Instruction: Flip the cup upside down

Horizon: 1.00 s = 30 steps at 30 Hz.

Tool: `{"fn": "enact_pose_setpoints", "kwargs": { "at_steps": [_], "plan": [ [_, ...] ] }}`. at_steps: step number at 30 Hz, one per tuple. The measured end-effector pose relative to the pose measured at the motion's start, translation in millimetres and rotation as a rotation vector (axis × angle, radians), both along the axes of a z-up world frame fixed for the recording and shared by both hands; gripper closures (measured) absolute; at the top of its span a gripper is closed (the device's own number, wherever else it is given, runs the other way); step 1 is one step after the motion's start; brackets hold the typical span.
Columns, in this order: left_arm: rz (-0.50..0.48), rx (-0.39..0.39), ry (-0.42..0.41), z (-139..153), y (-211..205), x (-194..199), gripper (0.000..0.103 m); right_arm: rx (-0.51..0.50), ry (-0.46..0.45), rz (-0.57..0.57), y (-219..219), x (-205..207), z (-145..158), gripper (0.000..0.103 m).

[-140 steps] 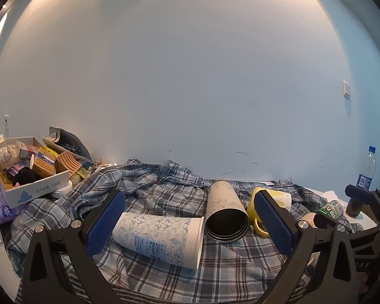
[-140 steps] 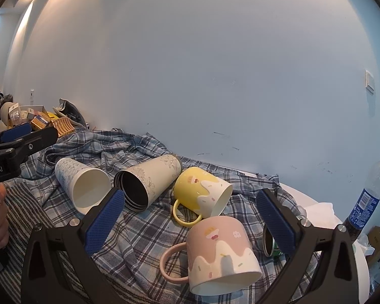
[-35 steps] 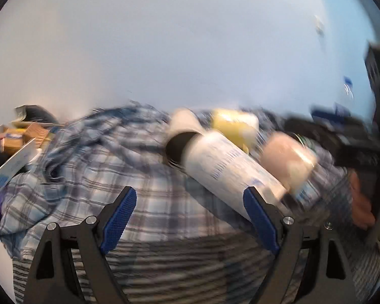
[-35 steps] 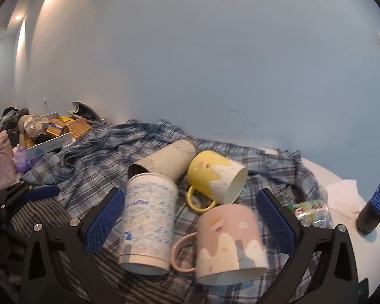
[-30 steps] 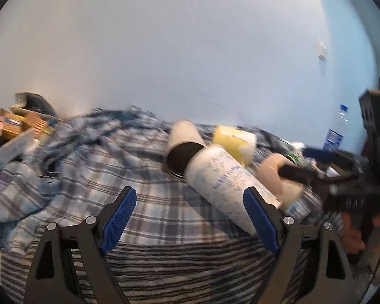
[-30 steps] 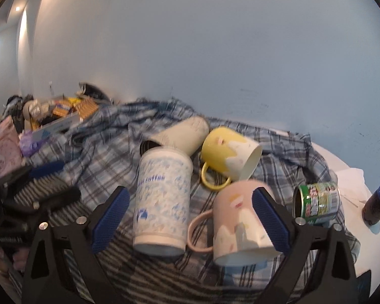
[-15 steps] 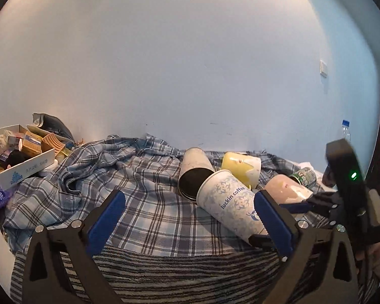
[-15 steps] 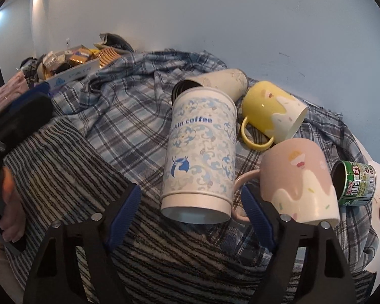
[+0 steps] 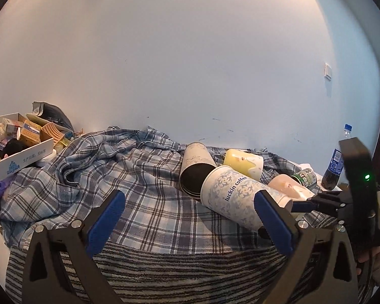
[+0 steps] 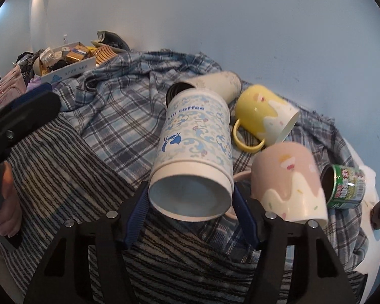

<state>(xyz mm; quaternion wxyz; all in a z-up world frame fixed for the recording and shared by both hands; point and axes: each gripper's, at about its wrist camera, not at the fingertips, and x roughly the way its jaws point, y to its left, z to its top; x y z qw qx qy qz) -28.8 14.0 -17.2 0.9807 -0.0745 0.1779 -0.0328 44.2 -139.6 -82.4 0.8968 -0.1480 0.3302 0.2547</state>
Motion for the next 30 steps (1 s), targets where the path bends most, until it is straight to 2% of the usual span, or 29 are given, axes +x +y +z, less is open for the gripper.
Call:
{"fn": "enact_pose_setpoints", "kwargs": {
  "at_steps": [12, 17, 20, 27, 29, 30],
  "plan": [
    [0.018, -0.033, -0.049, 4.1, 7.7, -8.8, 0.0, 0.035, -0.169, 0.006, 9.2, 0.5, 61.9, 0.04],
    [0.029, -0.038, -0.054, 4.5, 8.3, -9.8, 0.0, 0.069, -0.174, 0.003, 14.4, 7.3, 73.6, 0.04],
    [0.074, -0.054, -0.074, 5.2, 14.4, -13.1, 0.0, 0.1, -0.158, 0.024, 19.2, 11.1, 78.6, 0.041],
    [0.133, -0.187, -0.05, -0.1, 43.9, -9.7, 0.0, 0.1, -0.141, 0.059, 44.1, 14.7, 76.1, 0.043],
    [0.133, -0.212, -0.044, -1.5, 48.4, -9.4, 0.0, 0.099, -0.141, 0.07, 50.8, 14.1, 75.7, 0.05],
    [0.137, -0.214, -0.043, -1.7, 49.2, -9.6, 0.0, 0.099, -0.142, 0.074, 53.6, 13.8, 75.9, 0.051]
  ]
}}
